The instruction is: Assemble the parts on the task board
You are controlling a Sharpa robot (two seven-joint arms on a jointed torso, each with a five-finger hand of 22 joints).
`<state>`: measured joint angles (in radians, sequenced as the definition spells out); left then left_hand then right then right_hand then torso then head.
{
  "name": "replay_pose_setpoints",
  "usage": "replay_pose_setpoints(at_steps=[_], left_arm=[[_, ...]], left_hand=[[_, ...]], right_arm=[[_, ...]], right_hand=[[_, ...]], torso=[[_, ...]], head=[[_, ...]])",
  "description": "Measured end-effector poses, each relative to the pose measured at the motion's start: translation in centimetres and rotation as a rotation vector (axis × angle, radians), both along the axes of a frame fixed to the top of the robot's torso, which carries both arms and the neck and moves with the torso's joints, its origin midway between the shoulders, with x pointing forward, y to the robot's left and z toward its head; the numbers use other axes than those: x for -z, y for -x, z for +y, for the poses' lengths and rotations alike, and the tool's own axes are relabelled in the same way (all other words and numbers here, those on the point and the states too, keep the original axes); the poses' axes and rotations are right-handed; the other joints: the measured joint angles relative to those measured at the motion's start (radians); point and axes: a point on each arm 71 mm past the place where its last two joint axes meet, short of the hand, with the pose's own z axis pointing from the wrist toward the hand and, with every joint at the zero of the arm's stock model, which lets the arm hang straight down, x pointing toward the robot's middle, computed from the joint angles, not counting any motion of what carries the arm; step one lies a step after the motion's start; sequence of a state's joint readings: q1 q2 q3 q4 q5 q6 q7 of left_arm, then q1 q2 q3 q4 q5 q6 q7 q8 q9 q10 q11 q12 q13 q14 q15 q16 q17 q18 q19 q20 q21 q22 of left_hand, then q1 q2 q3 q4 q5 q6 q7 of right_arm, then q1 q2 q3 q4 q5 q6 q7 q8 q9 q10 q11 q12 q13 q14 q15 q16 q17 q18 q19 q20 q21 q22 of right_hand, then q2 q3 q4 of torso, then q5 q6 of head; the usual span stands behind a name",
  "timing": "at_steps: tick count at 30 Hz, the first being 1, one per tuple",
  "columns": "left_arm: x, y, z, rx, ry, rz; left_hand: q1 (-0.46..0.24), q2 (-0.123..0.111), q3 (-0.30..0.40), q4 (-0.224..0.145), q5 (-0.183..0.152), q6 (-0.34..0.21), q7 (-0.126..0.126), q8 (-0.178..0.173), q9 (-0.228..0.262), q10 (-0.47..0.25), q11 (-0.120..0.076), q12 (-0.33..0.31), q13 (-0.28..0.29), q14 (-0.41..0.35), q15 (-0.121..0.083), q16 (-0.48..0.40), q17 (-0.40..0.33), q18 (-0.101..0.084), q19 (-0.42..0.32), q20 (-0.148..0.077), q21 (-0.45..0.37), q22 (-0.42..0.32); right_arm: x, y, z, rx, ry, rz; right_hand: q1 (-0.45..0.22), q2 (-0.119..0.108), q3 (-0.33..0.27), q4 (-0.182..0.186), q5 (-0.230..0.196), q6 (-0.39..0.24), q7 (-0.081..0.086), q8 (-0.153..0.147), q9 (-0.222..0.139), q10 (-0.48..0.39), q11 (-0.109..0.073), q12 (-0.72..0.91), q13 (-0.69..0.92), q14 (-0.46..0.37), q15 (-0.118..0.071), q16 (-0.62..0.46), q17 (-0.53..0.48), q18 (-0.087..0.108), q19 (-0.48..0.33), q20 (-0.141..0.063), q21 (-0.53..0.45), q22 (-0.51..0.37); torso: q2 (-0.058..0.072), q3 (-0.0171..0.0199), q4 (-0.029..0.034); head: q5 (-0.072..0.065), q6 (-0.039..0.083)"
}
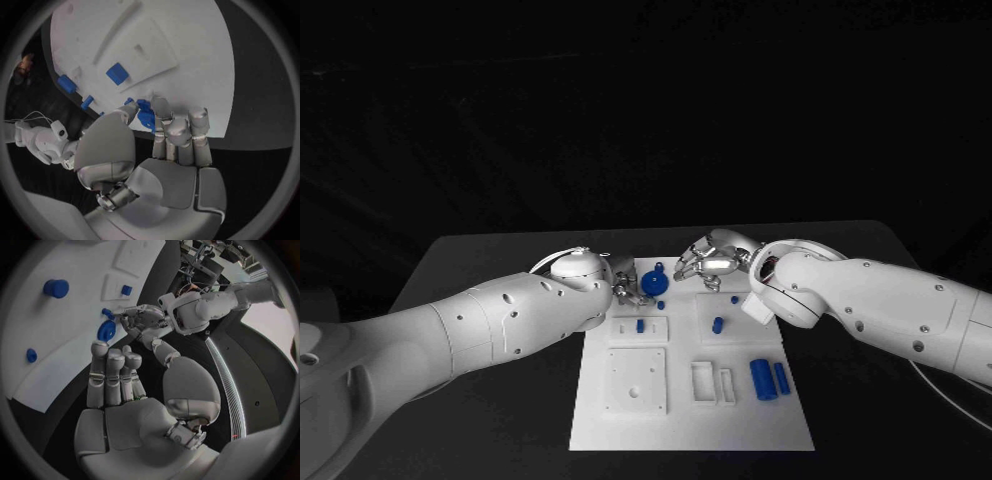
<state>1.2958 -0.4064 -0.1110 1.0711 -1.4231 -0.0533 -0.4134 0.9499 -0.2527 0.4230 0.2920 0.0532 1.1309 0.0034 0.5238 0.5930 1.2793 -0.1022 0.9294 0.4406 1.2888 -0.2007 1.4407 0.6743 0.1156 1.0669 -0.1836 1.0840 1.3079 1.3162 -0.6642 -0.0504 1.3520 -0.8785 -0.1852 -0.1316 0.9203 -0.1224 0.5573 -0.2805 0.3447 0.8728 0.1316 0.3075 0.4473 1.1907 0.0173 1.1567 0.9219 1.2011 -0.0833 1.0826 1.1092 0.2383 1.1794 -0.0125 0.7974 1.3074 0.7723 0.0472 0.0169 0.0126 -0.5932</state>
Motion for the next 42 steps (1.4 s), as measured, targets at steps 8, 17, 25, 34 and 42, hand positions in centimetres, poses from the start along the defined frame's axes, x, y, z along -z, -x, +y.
replay_pose_setpoints(at_steps=[8, 17, 25, 34, 42], left_arm=[[0.0, -0.2, 0.3, -0.008, -0.005, -0.001], [0.1, -0.4, 1.3, -0.026, -0.011, -0.001], [0.1, -0.5, 2.3, -0.041, -0.018, 0.002], [0.2, -0.8, 3.6, -0.066, -0.027, 0.004], [0.2, -0.7, 4.9, -0.08, -0.025, 0.003]], left_hand=[[0.0, 0.0, 0.003, -0.003, 0.0, 0.0, 0.0, 0.001, 0.001, 0.0, 0.0, 0.0, 0.002, -0.002, -0.002, 0.0, 0.002, 0.0, 0.0, 0.0, 0.0, 0.0], [0.007, 0.007, 0.008, -0.003, 0.0, 0.0, -0.001, 0.004, 0.002, 0.0, 0.0, 0.0, 0.003, -0.002, -0.002, 0.004, 0.003, -0.001, 0.0, 0.0, 0.007, 0.0], [0.018, 0.018, 0.008, -0.003, 0.0, 0.001, -0.003, 0.008, 0.003, 0.0, 0.0, 0.0, 0.004, -0.002, -0.001, 0.004, 0.003, -0.002, 0.0, 0.0, 0.008, 0.0], [0.064, 0.051, -0.026, -0.007, 0.0, 0.0, -0.004, 0.014, 0.003, 0.0, 0.0, 0.0, 0.005, -0.002, -0.001, 0.004, 0.003, -0.006, 0.0, 0.0, 0.016, 0.0], [0.085, 0.049, -0.046, -0.007, 0.0, 0.0, -0.004, 0.014, 0.0, 0.0, 0.0, 0.0, 0.005, -0.002, -0.001, 0.004, 0.003, -0.007, 0.0, 0.0, 0.016, -0.001]], right_arm=[[0.0, 0.0, 0.0, -0.001, 0.0, 0.0], [0.0, 0.0, 0.1, -0.002, 0.0, 0.0], [0.0, 0.1, 0.1, -0.003, -0.001, 0.001], [0.0, 0.1, 0.1, -0.003, -0.001, 0.001], [0.0, 0.1, -0.1, 0.0, 0.0, 0.001]], right_hand=[[0.0, 0.0, 0.0, 0.0, 0.0, 0.0, 0.0, 0.0, 0.001, 0.0, 0.0, 0.004, 0.0, 0.0, 0.0, 0.001, 0.0, 0.0, 0.0, 0.0, 0.0, 0.0], [0.0, 0.0, 0.0, 0.0, 0.0, 0.0, 0.0, 0.0, 0.001, 0.0, 0.0, 0.004, 0.001, 0.001, 0.001, 0.001, 0.001, 0.0, 0.0, 0.001, 0.004, 0.0], [0.0, 0.0, 0.0, 0.0, 0.0, 0.0, 0.0, 0.0, 0.001, 0.001, -0.001, 0.004, 0.001, 0.004, -0.001, 0.001, 0.001, 0.0, -0.003, -0.002, 0.004, 0.0], [0.0, 0.0, 0.0, 0.0, 0.0, 0.0, 0.0, 0.0, 0.001, 0.001, -0.001, 0.004, 0.001, 0.005, -0.001, 0.001, 0.002, 0.0, 0.0, -0.004, 0.004, 0.0], [0.0, 0.0, 0.0, 0.0, 0.0, 0.0, 0.0, 0.0, 0.002, 0.001, -0.001, 0.004, 0.002, 0.005, -0.001, 0.002, 0.002, 0.0, 0.0, -0.004, 0.004, 0.0]], torso=[[0.0, 0.0, 0.0008], [-0.001, -0.0001, 0.0015], [-0.001, -0.0012, 0.0024], [-0.001, -0.0019, 0.0023], [-0.001, -0.0019, 0.0023]], head=[[-0.001, -0.001], [-0.001, -0.001], [0.0, -0.003], [0.001, -0.004], [0.002, -0.004]])
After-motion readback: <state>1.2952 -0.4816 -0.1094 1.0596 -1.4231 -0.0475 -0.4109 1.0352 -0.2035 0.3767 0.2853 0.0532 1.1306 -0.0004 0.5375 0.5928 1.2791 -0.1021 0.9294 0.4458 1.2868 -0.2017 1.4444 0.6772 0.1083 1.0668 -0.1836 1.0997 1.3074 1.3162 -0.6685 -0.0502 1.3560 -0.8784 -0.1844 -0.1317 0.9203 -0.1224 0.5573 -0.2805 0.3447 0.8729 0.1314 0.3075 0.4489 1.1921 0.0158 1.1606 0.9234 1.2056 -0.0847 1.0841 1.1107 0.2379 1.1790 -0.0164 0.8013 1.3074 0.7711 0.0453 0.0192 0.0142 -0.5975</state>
